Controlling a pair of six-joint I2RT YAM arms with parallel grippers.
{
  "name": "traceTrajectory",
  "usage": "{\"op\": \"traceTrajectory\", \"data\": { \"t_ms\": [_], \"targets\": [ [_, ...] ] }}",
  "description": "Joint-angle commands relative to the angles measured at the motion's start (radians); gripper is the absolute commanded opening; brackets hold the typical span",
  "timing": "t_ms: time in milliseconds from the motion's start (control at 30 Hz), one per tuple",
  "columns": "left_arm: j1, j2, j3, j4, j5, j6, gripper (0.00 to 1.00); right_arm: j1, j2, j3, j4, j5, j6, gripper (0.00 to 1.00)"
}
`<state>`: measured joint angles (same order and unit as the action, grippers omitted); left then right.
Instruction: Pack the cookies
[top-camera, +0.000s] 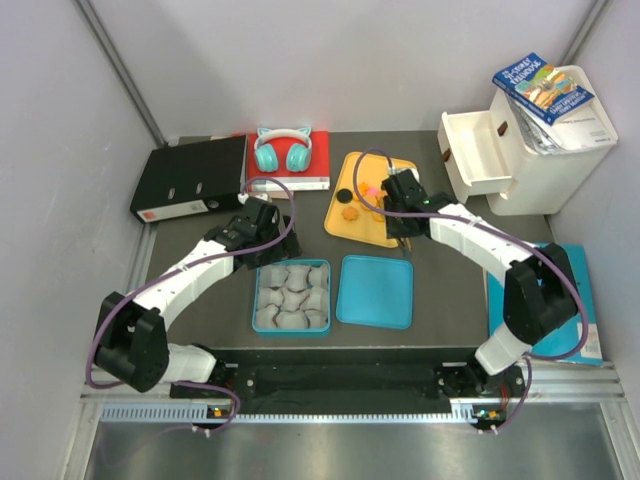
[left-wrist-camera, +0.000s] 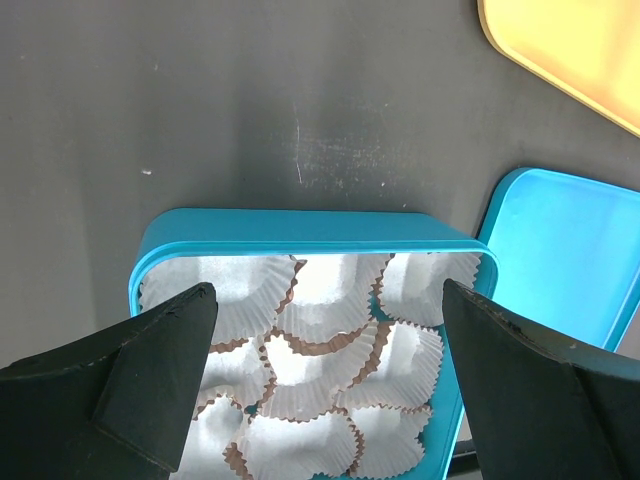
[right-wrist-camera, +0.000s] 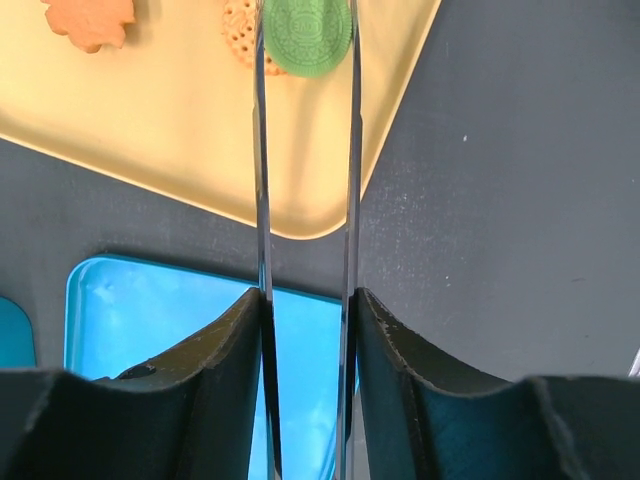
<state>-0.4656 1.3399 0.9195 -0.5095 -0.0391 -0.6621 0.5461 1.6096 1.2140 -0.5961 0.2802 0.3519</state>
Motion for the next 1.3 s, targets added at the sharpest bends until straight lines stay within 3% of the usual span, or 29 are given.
{"op": "traceTrajectory", "data": {
  "t_ms": [0, 300, 633, 867, 1267],
  "targets": [
    [-0.001, -0.001, -0.004, 0.009, -0.010, 0.005, 0.98, 0.014, -0.089, 0.035, 0.010, 0.018, 0.009, 0.37],
    [-0.001, 0.002, 0.036, -0.015, -0.036, 0.013, 0.98, 0.089, -0.261, 0.006, -0.033, 0.011, 0.021, 0.35],
    [0.065, -0.025, 0.124, -0.153, -0.283, -0.033, 0.99, 0.414, -0.457, -0.140, -0.015, -0.004, 0.067, 0.32],
    [0.176, -0.062, 0.087, -0.178, -0.275, -0.103, 0.99, 0.597, -0.410, -0.168, 0.035, -0.004, 0.110, 0.32],
    [0.219, -0.154, -0.007, -0.155, -0.262, -0.133, 0.98, 0.629, -0.260, -0.104, 0.111, -0.073, 0.082, 0.31]
  ]
}}
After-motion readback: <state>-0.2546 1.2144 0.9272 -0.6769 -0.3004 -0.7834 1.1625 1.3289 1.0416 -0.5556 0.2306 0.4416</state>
